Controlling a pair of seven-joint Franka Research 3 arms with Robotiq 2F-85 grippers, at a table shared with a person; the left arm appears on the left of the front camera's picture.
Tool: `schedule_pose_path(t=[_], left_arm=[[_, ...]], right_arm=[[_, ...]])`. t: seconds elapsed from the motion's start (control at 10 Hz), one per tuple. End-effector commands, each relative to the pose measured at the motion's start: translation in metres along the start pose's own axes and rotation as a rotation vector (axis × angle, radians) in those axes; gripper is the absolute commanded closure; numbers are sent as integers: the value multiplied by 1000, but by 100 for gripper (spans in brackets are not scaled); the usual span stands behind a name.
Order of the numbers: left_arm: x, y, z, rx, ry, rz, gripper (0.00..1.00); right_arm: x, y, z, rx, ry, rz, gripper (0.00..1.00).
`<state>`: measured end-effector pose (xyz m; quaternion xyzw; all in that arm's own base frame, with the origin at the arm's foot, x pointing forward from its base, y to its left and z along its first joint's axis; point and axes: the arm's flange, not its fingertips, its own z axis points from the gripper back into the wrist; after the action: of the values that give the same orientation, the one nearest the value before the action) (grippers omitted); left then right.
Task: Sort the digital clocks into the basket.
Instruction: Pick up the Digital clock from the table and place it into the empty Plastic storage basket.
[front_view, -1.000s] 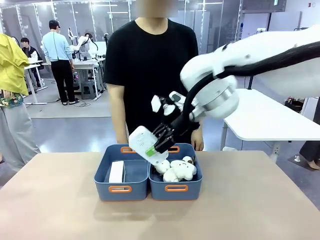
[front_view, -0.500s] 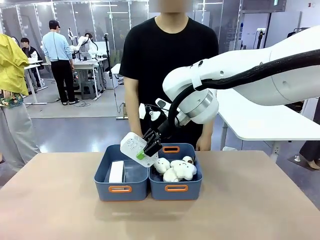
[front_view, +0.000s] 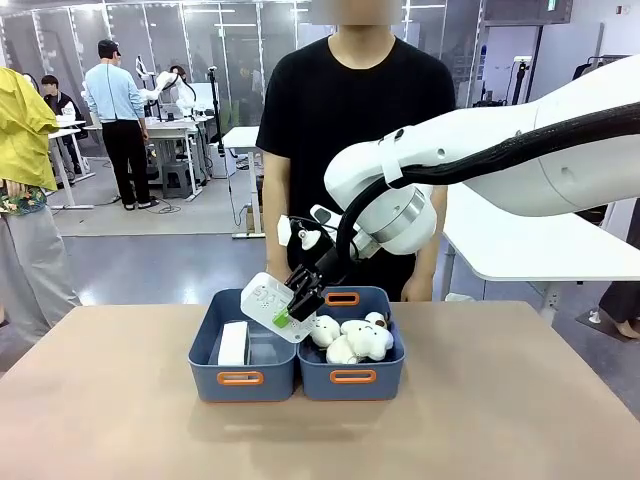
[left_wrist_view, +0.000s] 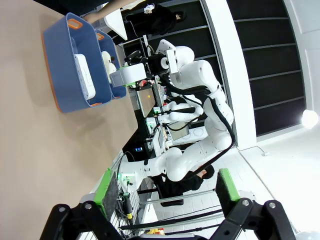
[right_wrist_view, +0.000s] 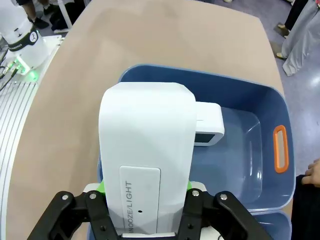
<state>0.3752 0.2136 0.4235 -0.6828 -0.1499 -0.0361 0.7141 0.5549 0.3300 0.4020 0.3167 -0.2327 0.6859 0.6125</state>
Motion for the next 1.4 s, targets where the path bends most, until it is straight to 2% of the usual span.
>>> schedule_pose_path(t=[0.0, 0.1, 0.3, 0.4, 0.6, 0.7, 0.8, 0.9, 1.2, 1.3], left_arm=[[2, -3, 0, 14, -6, -5, 0], [2, -3, 0, 14, -6, -5, 0], [2, -3, 0, 14, -6, -5, 0], [2, -3, 0, 14, -6, -5, 0], [2, -3, 0, 14, -6, -5, 0], [2, -3, 0, 14, -6, -5, 0], [2, -3, 0, 14, -6, -5, 0], [2, -3, 0, 14, -6, -5, 0], [2, -3, 0, 14, -6, -5, 0], [2, -3, 0, 14, -6, -5, 0]], right_arm=[[1, 20, 9, -97, -49, 40, 48], [9, 25, 5, -123, -33, -48, 48], [29, 27, 0, -131, -51, -92, 48], [33, 19, -8, -117, -54, -170, 48], [40, 4, -20, -89, -109, -190, 48], [36, 2, -21, -88, -81, -225, 29], [30, -1, -22, -79, -59, -257, 20], [31, -1, -24, -84, -57, -259, 1], [34, 4, -29, -112, -84, -215, 0], [15, -2, -27, -157, -70, -280, 0]])
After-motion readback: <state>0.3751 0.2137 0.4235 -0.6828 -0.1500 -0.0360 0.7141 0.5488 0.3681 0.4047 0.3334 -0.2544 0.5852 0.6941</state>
